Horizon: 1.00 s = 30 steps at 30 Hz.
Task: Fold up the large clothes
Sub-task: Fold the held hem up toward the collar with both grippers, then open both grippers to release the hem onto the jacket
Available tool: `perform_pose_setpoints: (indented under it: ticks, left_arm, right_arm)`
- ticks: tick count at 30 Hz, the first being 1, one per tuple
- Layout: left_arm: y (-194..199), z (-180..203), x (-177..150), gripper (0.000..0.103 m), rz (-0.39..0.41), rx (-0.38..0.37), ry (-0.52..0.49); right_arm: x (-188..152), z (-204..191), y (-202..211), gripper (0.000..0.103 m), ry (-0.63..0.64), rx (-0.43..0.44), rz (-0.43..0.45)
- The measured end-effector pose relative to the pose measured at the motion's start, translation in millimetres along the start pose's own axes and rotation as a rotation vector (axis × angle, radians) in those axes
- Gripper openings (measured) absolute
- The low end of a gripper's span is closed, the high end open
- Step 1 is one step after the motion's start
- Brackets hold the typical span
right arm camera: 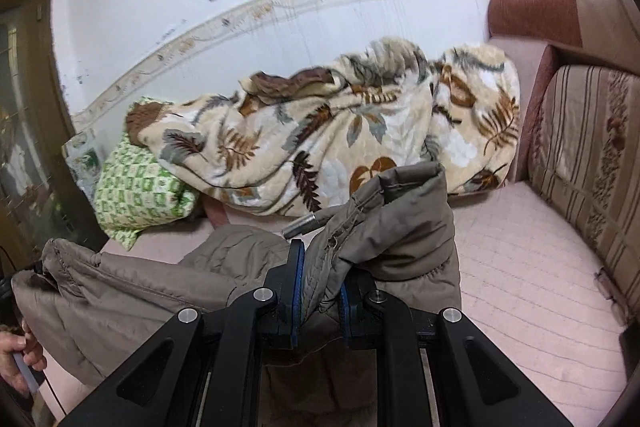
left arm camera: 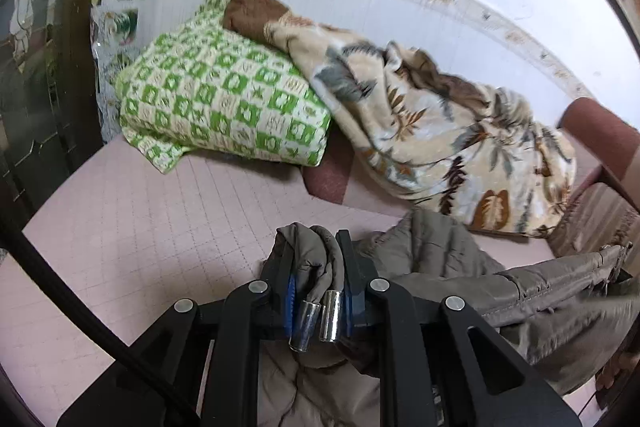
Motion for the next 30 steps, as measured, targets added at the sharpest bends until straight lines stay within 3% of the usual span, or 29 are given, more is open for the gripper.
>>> perform_pose_setpoints:
  ticks: [8,15,19,24,28,30]
  left_arm:
    - [-104,-5,-22,0.018,-0.138,0.059,0.060]
    - [-153,4,-45,0.021,-0.175,0.136,-0.012]
    - [-170,7,-53,0.021,-0.226,0.159,-0.026]
    - [-148,2,-48,0.023,-0.220,0.134,-0.025]
    - [-114,-10,-44,0.032,-0.189,0.091,0.017]
    - [-95,-14,-41,0.034,-0.172,0.077,0.025]
  right_arm:
    - [-17,38,-102,0.016,-0.073,-0.099,-0.107]
    - [-47,62,-163,0.017,-0.069,-0.188,-0.200]
    - [-60,73,-191,0.020,-0.091,-0.201,-0.313]
    - [-48,74,-173,0.034,-0.168,-0.124,-0.346]
    - [-25,80,-123,0.062,-0.306,-0.026,-0.270]
    - [-19,80,-101,0.063,-0.322,-0.017,-0.240]
Point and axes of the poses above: each gripper's, at about its wrist camera, not at the fingertips, and y roughly against the way its jaws point, z to its right, x to its top, the point moved 7 cm from there along -y, roughly the way its jaws point, and after that the axes turned 12 degrees about -y, right-handed, at the moved point
